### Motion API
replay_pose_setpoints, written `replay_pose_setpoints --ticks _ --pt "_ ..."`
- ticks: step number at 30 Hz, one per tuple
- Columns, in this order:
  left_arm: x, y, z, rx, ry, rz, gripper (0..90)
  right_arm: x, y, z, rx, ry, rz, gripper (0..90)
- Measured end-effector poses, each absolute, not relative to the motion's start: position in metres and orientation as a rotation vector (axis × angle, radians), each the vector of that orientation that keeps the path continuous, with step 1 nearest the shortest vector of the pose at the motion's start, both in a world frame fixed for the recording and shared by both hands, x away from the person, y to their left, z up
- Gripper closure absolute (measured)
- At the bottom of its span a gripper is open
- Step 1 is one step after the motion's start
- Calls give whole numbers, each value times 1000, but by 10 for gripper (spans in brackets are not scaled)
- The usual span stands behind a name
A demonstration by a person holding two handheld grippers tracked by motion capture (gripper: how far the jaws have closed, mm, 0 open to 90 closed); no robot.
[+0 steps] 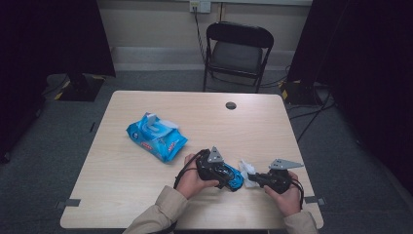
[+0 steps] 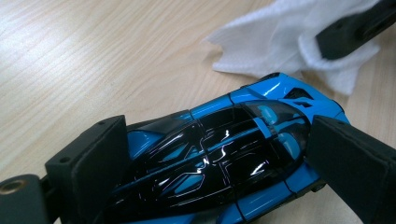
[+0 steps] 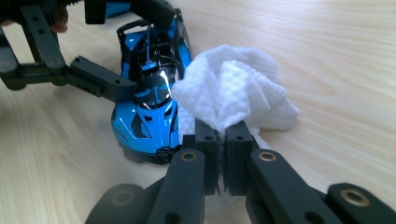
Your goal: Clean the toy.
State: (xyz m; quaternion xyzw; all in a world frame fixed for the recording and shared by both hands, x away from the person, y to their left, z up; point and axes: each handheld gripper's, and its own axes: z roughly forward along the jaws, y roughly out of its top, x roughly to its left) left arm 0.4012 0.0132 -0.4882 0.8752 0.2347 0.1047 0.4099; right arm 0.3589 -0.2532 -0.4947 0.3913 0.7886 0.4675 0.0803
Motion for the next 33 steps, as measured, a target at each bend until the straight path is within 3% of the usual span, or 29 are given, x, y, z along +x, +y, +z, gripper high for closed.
replay_pose_setpoints --ticks 33 --pt "401 13 -488 2205 590 265 56 350 -239 -502 1123 2524 1295 875"
